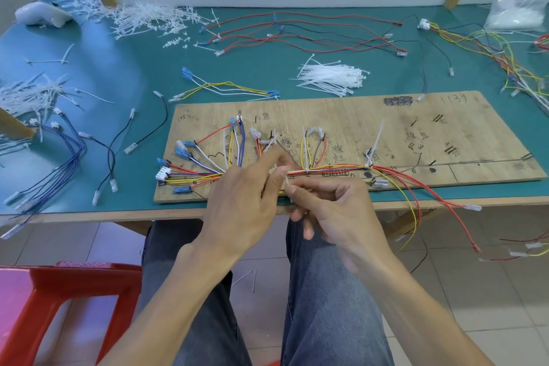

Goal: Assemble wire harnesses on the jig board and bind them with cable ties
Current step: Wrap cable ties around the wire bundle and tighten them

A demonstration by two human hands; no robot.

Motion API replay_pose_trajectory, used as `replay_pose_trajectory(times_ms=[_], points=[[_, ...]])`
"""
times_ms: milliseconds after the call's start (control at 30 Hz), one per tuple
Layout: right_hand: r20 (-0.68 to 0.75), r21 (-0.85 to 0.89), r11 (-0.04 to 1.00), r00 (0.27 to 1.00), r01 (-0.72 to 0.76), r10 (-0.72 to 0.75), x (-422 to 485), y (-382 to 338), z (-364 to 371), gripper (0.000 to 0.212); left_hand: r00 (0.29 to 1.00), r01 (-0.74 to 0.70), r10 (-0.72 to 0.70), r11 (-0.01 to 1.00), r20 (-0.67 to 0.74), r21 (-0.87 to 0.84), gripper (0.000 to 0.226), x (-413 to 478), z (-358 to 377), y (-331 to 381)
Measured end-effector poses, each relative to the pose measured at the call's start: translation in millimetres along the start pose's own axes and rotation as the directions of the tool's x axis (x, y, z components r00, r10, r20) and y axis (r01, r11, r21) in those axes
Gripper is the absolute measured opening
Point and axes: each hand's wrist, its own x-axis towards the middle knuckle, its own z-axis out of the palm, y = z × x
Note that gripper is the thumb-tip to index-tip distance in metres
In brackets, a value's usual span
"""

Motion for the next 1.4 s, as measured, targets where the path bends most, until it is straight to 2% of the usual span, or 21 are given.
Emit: replay_pose_trajectory(times_ms=[233, 400, 500, 767, 867, 1000, 1100, 1167, 1267, 1400], points=[[-0.035, -0.065, 0.998, 0.999, -0.011, 0.009, -0.5, 5.7, -0.3, 0.006, 0.990, -0.047, 0.074, 0.977, -0.122, 0.210, 0.007, 12.5, 1.1, 7.6], [-0.083, -0.174, 0.984, 0.996, 0.026, -0.041, 0.2, 12.8, 1.0, 0.006, 0.990, -0.015, 0.056, 0.956, -0.132, 0.294, 0.033, 21.0, 4.1, 10.2], [-0.096, -0.185, 0.982, 0.994, 0.041, -0.060, 0.7, 15.2, 2.3, 0.005, 0.982, -0.001, 0.059, 0.951, -0.179, 0.308, 0.037, 21.2, 8.7, 9.9], [-0.139, -0.278, 0.954, 0.978, 0.112, -0.155, 1.4, 15.8, 5.0, 0.007, 0.961, 0.021, 0.032, 0.982, -0.276, 0.188, 0.010, 18.1, 10.5, 6.8], [-0.141, -0.270, 0.956, 0.977, 0.115, -0.158, -0.2, 16.0, 4.9, 0.007, 0.968, 0.008, 0.033, 0.986, -0.248, 0.165, 0.009, 16.0, 6.7, 7.8], [-0.156, -0.203, 0.975, 0.980, 0.092, -0.125, -0.4, 16.9, 3.7, 0.004, 0.988, -0.012, 0.034, 0.990, -0.154, 0.139, 0.022, 10.8, -2.5, 2.6], [-0.115, -0.208, 0.973, 0.985, 0.103, -0.129, -1.3, 16.2, 1.0, 0.005, 0.999, -0.001, 0.004, 0.998, -0.035, 0.063, 0.028, -1.1, -10.6, -6.0], [-0.074, -0.224, 0.967, 0.987, 0.120, -0.140, -3.1, 15.5, -1.8, 0.009, 1.000, -0.018, 0.019, 0.999, -0.009, 0.047, 0.029, -12.3, -15.1, -9.3], [-0.057, -0.334, 0.932, 0.984, 0.141, -0.170, -6.7, 14.2, -3.8, 0.010, 0.999, -0.039, 0.039, 0.999, 0.021, -0.008, 0.024, -25.4, -16.5, -13.9], [-0.050, -0.555, 0.811, 0.966, 0.185, -0.255, -8.5, 12.5, -5.5, 0.013, 0.992, -0.120, 0.122, 0.991, -0.029, 0.063, 0.013, -31.0, -12.4, -17.9]])
